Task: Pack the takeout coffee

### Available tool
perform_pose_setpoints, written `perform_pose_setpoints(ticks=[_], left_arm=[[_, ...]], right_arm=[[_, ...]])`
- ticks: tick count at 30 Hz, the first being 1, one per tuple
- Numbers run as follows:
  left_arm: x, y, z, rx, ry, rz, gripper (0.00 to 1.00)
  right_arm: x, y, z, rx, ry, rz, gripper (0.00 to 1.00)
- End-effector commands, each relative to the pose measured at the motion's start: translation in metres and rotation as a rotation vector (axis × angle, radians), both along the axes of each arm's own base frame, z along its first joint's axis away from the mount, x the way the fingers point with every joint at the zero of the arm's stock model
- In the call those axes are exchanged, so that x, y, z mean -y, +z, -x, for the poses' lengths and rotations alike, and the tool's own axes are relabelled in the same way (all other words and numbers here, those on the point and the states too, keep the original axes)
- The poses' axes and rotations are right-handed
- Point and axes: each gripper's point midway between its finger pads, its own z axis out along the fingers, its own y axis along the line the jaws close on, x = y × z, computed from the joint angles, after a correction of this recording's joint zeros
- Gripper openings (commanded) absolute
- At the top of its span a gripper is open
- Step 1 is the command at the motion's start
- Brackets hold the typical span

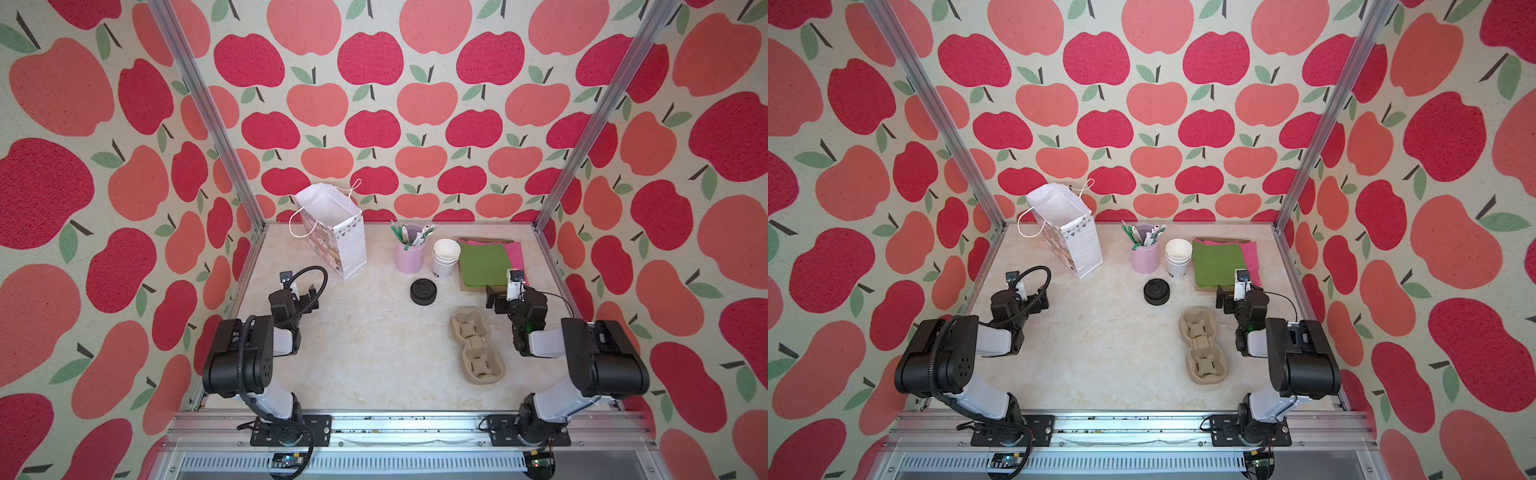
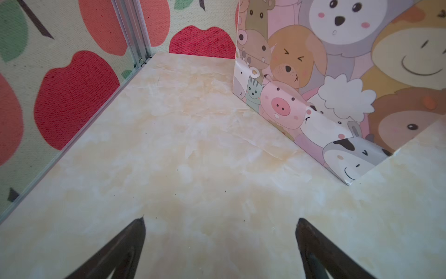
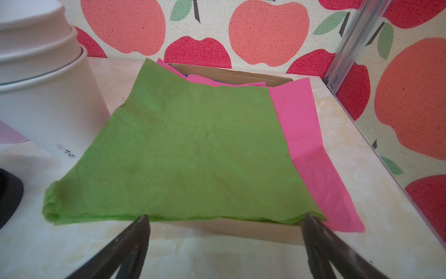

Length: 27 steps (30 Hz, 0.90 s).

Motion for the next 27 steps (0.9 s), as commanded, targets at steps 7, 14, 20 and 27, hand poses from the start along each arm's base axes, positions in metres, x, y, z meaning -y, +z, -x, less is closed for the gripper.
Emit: perform_pose_setpoints(ticks=[7, 14, 20, 27], left_arm=[[0.0010, 0.0075, -0.0047, 0.015, -0.020, -0.006, 0.99], [0.0010, 0.0073, -0.0046, 0.014, -0.020, -0.005, 0.99], [0.0010, 0.0070, -0.0046, 0.014, -0.020, -0.001, 0.99], [0.0003, 0.0065, -0.0043, 0.011, -0.019, 0.000, 0.99]], right_arm=[[-0.0024, 0.0038, -0.0034, 0.004, 0.014, 0.002, 0.99], [-0.0020, 0.0038, -0.0041, 0.003, 0.013, 0.001, 0.99], [0.0028, 0.0035, -0.0044, 0.000, -0.010, -0.007, 0.99], [0.0032, 0.0033, -0.0044, 0.000, -0.011, -0.007, 0.99]])
